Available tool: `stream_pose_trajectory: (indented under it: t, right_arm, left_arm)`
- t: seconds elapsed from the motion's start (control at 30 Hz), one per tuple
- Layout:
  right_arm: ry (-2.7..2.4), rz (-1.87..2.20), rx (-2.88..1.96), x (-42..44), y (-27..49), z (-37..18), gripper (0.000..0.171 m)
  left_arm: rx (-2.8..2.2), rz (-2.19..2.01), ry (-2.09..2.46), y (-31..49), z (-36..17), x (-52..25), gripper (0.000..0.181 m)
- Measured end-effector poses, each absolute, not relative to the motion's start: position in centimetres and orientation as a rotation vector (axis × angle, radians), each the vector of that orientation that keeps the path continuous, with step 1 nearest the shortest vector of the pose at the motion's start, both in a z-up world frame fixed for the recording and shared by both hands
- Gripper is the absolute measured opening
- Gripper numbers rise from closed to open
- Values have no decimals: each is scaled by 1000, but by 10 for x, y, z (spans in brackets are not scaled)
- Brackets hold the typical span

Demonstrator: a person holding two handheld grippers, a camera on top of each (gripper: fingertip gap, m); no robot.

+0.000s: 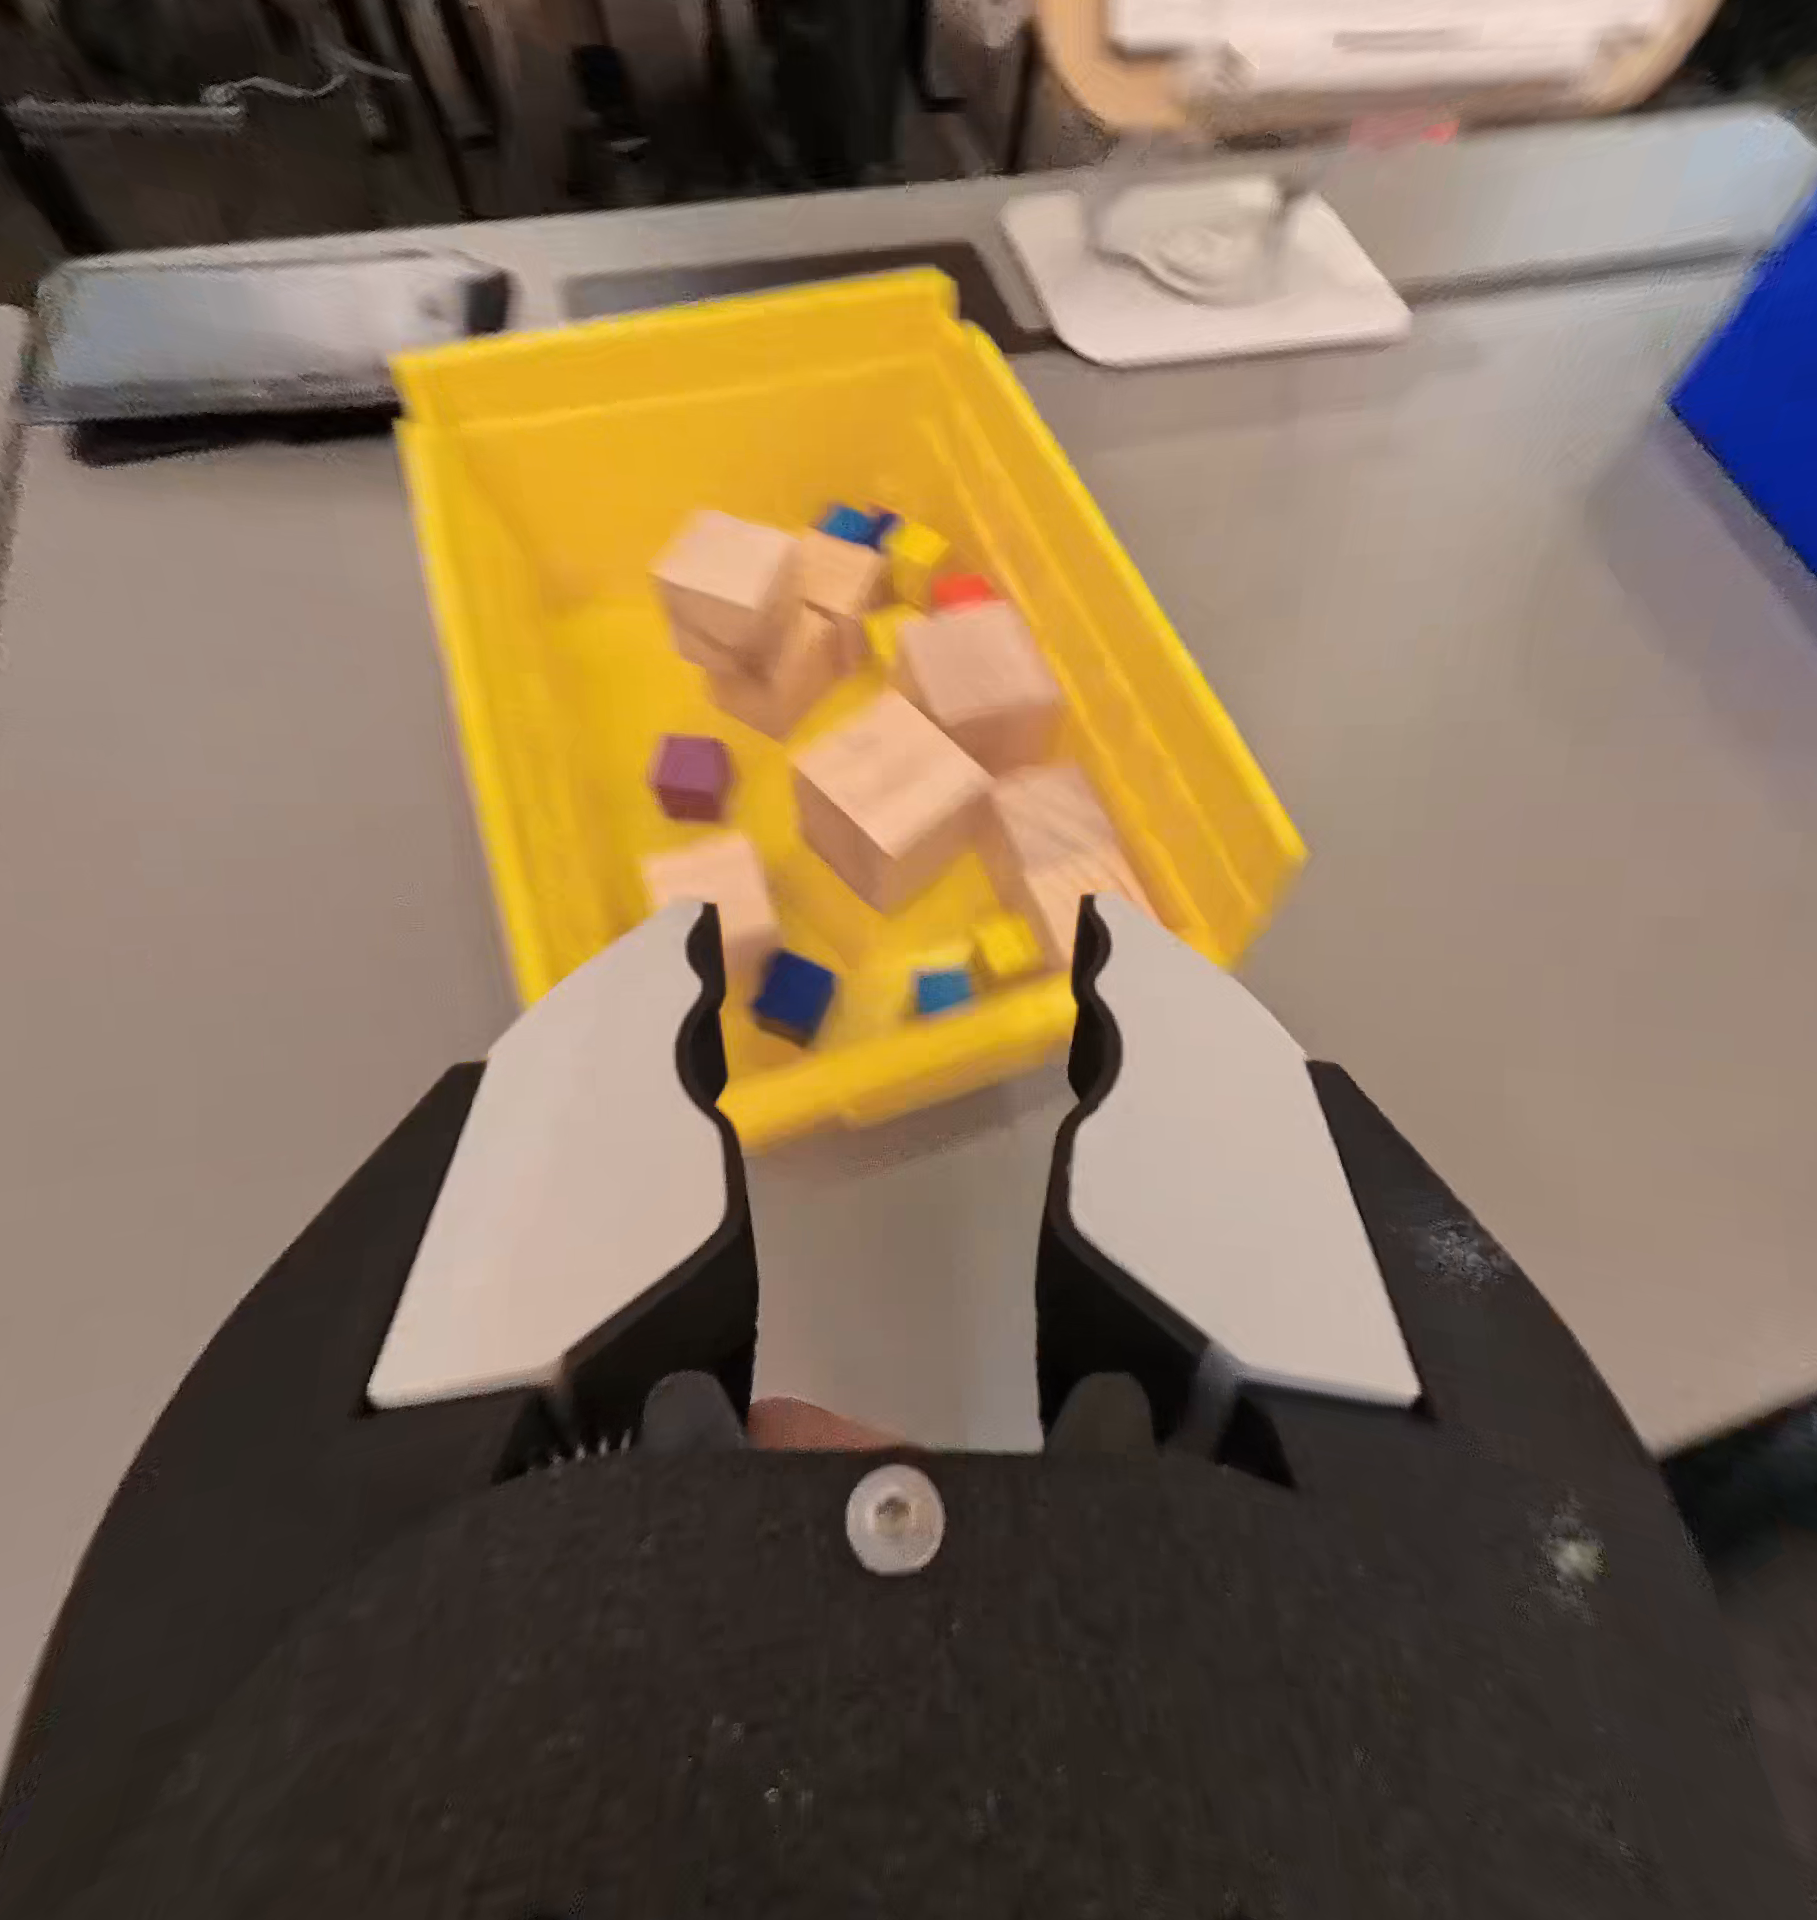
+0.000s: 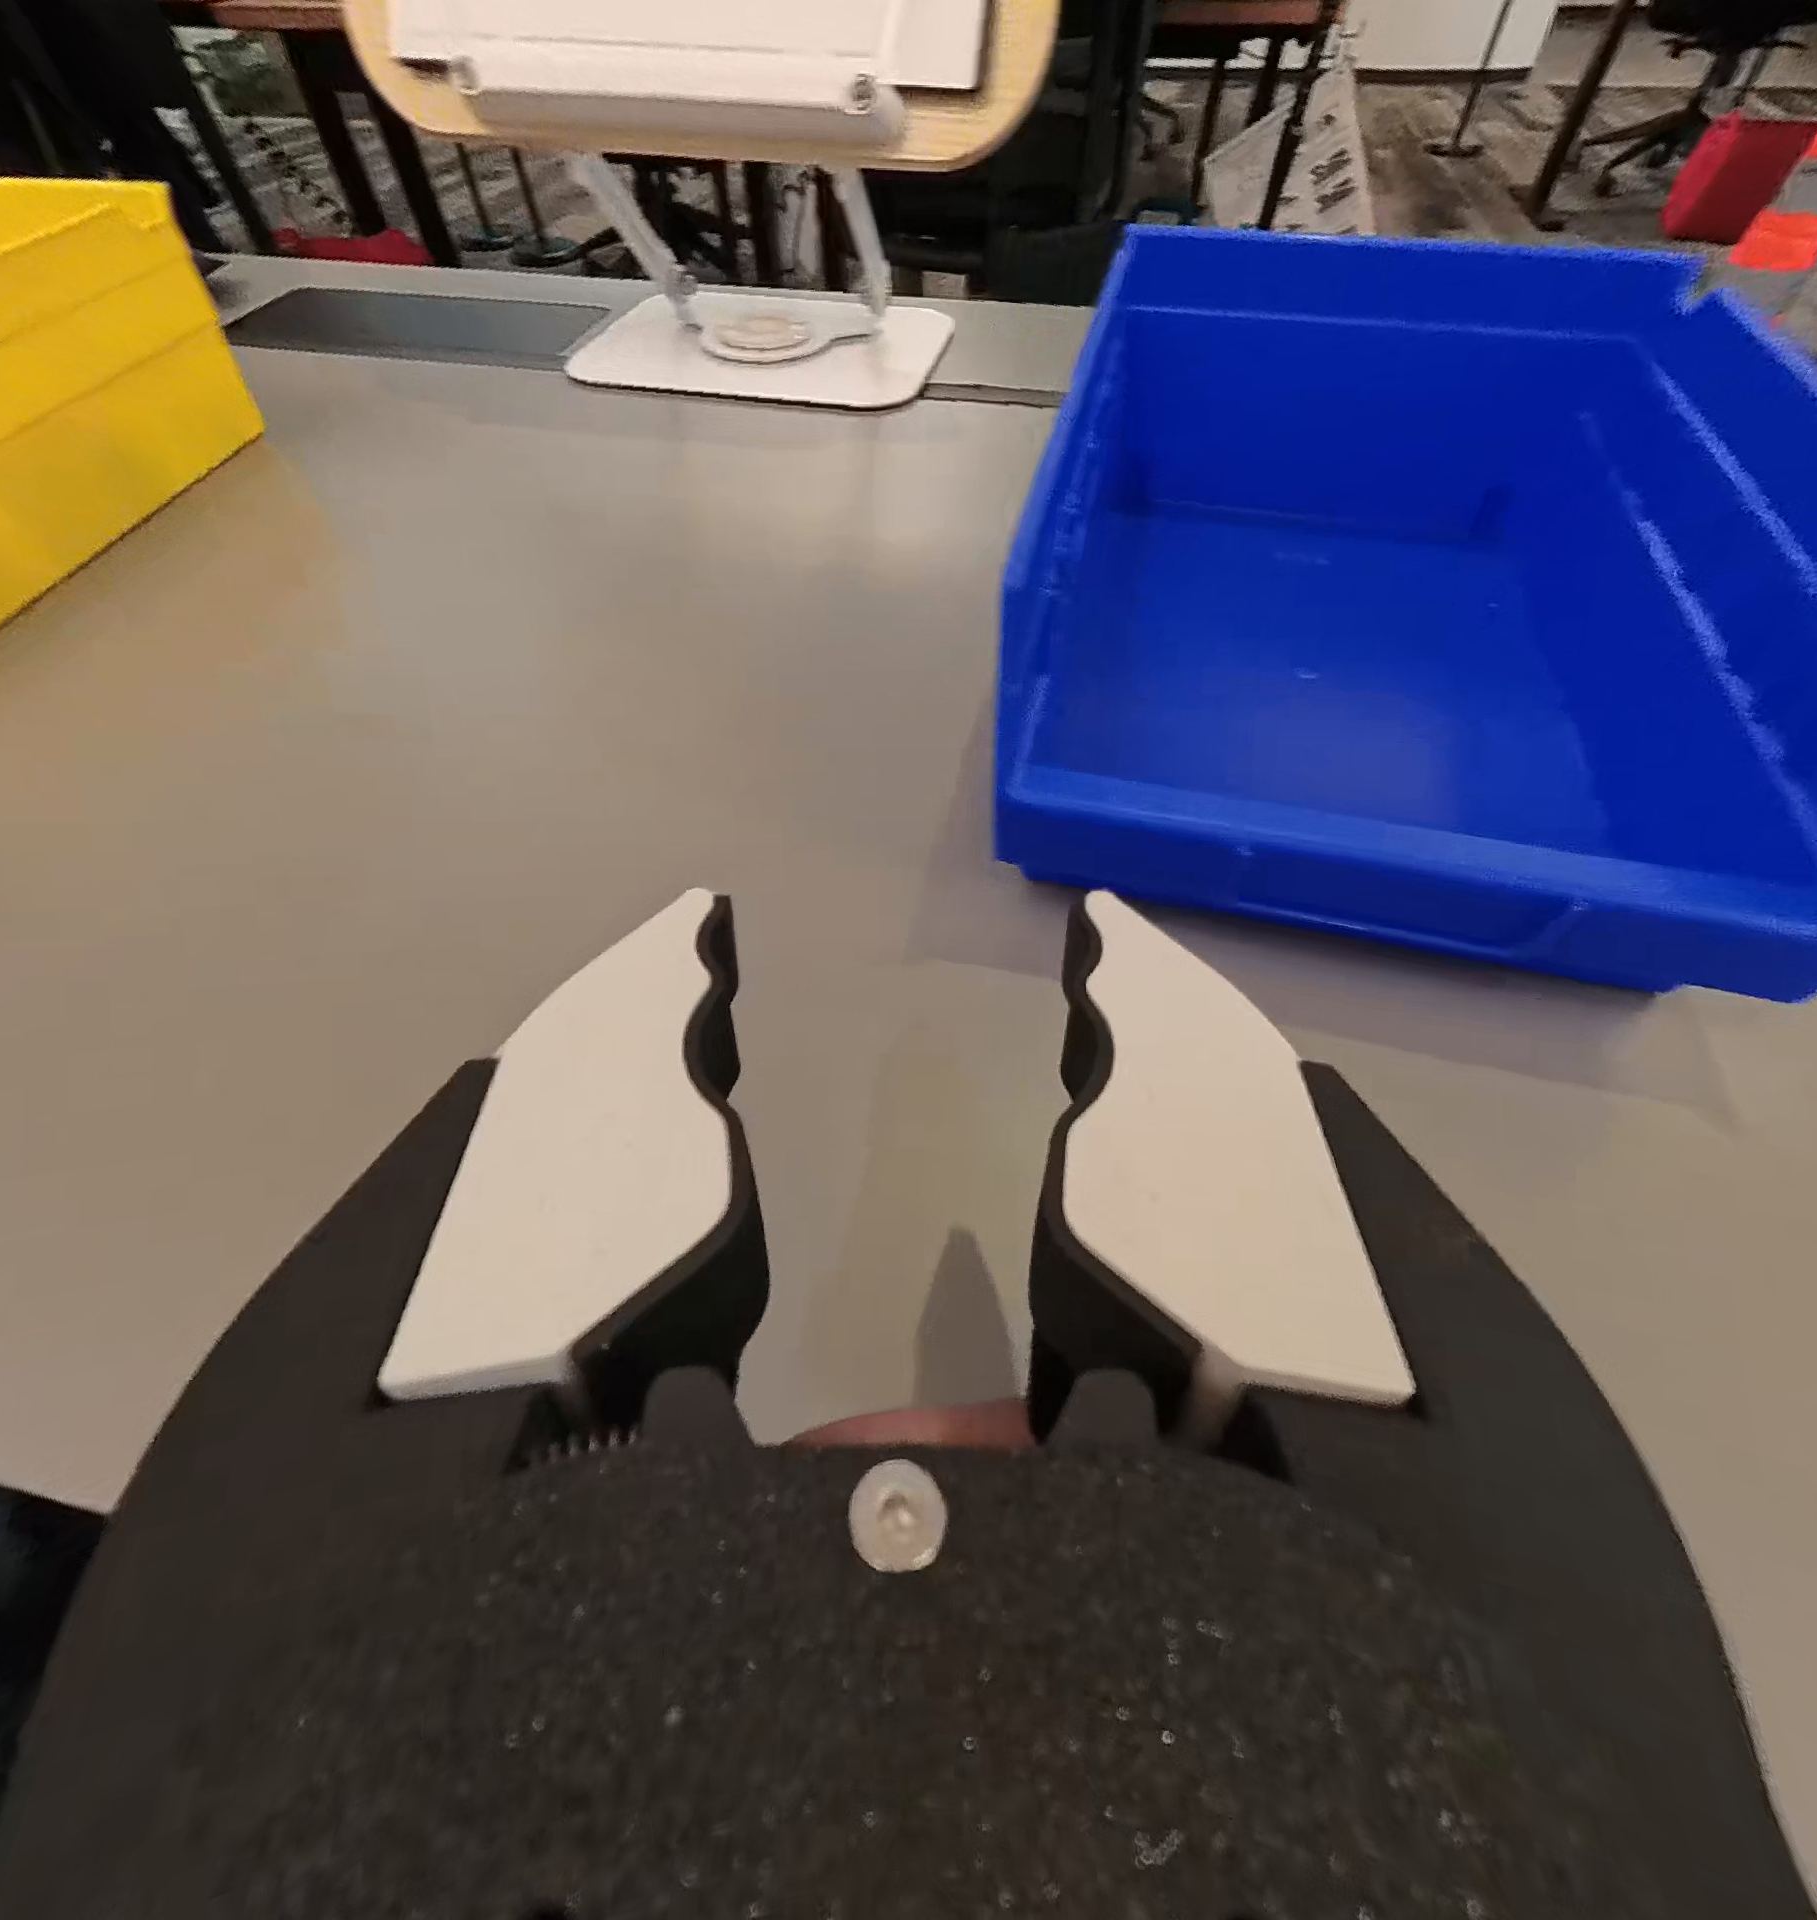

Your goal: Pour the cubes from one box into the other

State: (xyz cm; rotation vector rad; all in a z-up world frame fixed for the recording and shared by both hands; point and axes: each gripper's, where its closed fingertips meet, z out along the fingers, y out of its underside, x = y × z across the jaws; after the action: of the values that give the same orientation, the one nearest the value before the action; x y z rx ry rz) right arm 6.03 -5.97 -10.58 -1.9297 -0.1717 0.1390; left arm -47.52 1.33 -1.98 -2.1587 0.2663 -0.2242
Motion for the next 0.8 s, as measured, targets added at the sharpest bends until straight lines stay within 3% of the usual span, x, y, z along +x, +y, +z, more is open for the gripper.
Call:
stream_pose_trajectory:
  t: [0.07, 0.23, 0.37, 0.43, 0.47, 0.63, 0.73, 0.77, 0.8]
  right_arm:
    - [-198, 190, -1935, 42, -59, -106, 60]
    - [-313, 248, -1952, -9, -47, -108, 64]
    - [-489, 284, -2060, -65, -30, -121, 65]
    - [-560, 311, -2116, -98, -11, -120, 65]
    - [-574, 319, -2147, -116, 2, -117, 65]
    - [-637, 562, -2315, -250, 83, -91, 56]
    - [-675, 687, -2611, -318, 107, -109, 53]
    - [-637, 641, -2698, -327, 116, -116, 23]
    - [-602, 562, -2762, -330, 125, -122, 7]
  left_arm:
    - [-2234, -242, 150, 60, -16, -508, 52]
    - [-2739, -301, 19, 135, -94, -552, 60]
    - [-2883, -18, 25, 164, -117, -586, 65]
    - [-2925, -138, 65, 168, -122, -569, 35]
    - [-2932, -212, 76, 169, -123, -558, 6]
    - [-2960, -85, 25, 172, -123, -555, 3]
    - [-2965, -65, 9, 166, -123, -550, 4]
    - [-2964, -73, 13, 164, -124, -548, 4]
    - [-2963, -77, 25, 161, -124, -547, 4]
